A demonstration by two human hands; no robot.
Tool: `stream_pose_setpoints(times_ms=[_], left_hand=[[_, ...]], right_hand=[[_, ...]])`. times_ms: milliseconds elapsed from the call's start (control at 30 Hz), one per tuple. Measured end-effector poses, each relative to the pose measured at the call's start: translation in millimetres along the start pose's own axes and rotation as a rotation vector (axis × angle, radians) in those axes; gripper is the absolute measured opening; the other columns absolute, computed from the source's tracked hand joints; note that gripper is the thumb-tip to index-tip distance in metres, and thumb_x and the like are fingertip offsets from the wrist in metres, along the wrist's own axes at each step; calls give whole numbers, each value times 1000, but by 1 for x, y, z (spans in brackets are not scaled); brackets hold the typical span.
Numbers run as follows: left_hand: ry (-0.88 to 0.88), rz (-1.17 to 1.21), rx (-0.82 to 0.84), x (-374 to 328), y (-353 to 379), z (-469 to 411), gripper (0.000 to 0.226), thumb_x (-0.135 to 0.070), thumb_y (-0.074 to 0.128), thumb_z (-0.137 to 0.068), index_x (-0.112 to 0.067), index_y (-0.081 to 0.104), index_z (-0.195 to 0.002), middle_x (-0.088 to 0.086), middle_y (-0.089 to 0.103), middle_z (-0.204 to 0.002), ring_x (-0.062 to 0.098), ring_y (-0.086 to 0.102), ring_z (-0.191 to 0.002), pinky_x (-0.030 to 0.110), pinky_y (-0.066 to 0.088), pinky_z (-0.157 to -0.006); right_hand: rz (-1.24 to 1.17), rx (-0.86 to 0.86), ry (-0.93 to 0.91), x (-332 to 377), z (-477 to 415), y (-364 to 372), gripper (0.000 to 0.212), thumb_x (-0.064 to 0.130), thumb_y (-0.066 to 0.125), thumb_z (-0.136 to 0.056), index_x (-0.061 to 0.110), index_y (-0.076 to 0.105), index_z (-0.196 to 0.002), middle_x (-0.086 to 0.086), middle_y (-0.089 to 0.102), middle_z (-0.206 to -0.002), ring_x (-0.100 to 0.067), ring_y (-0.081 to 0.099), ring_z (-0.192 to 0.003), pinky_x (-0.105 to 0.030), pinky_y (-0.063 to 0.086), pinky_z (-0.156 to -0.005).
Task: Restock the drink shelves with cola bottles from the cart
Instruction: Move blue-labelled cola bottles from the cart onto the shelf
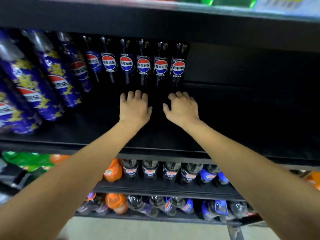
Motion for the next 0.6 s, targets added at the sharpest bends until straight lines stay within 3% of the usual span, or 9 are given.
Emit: stream_pose_setpoints(times_ms=[267, 600], left_hand=[[-55, -18, 110, 41, -56, 142, 49, -42, 45, -96, -10, 45, -133, 11, 50, -131, 32, 44, -122, 45, 29, -103], [-323, -35, 297, 144, -104, 330, 42, -39, 49, -93, -8, 51, -121, 13, 53, -123, 34, 48, -117, 44, 35, -96]], right_hand=[[-16, 95, -215, 82, 115, -50, 42, 42, 44, -96, 13, 58, -123, -7, 63, -114, -28, 52, -114, -39, 43, -87], [-176, 251, -431, 218, 209, -79, 38, 38, 45, -95, 14, 61, -120, -8, 64, -116, -30, 54, -112, -38, 44, -85]])
Point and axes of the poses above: each hand's wrist, its own z-axis away from the middle knuckle, its own y-axis out of the palm, x = y × z, the point moved 7 cm from there along -z, towards the middle knuckle
